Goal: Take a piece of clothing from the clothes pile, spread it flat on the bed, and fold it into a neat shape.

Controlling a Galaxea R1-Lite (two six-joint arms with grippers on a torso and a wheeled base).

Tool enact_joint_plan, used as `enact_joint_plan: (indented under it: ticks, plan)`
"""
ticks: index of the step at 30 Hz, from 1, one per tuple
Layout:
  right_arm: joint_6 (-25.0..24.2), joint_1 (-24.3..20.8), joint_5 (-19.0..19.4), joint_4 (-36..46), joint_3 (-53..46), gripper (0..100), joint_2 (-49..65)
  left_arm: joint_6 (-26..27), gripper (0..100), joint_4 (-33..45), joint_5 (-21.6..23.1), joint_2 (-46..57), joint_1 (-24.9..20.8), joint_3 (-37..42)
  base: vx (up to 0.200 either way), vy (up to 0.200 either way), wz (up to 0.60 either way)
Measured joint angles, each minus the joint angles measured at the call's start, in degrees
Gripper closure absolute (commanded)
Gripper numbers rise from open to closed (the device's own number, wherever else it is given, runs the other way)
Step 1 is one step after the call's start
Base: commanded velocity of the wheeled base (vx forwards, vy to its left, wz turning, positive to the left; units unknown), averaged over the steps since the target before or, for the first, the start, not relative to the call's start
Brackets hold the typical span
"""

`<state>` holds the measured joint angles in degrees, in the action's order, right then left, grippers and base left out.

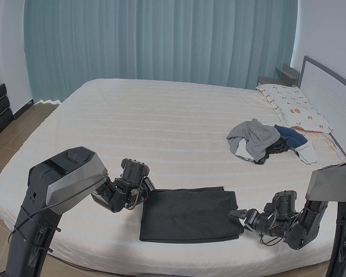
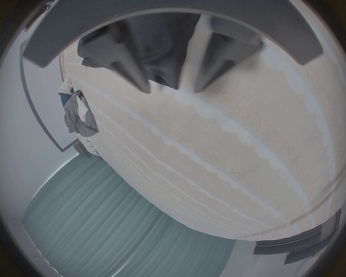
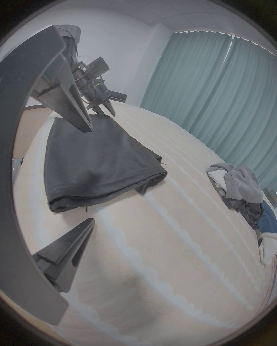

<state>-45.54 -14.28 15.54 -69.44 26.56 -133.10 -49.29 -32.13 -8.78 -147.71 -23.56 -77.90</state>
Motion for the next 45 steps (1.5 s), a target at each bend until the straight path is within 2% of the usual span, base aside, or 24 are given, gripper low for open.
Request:
enact_joint_plan:
  ticks: [6,7,16,27,28,37,45]
  plan:
    - [1.78,-0.55,-0.79,-0.05,-0.94,0,-0.28,-1.21,0,-0.22,-0.22,0.20,0.09,0.11,0.000,0.000,0.00]
    - [2.49,-0.61,-0.83,-0.05,-1.12,100,-0.32,-1.54,0,-0.22,-0.26,0.22,0.09,0.11,0.000,0.000,0.00]
    - [6.46,-0.60,-2.72,0.38,-3.63,100,-0.50,-2.44,0,-0.22,-0.94,0.66,0.77,0.76,0.000,0.000,0.00]
    - [8.29,-0.30,-2.99,-0.05,-5.12,100,-0.87,-2.46,0,-0.29,-1.01,1.13,0.99,1.79,0.000,0.000,0.00]
    - [8.41,-0.28,-2.94,-0.05,-5.14,0,-0.91,-2.46,0,-0.29,-0.99,1.16,0.99,1.80,0.000,0.000,0.00]
    - [7.53,0.33,-2.60,-6.73,-4.13,0,-1.11,-2.66,0,-0.27,-1.01,1.24,1.05,1.83,0.000,0.000,0.00]
    - [6.90,1.94,-2.93,-4.08,6.03,0,-3.64,-2.69,0,-0.32,-1.04,1.33,1.13,2.16,0.000,0.000,0.00]
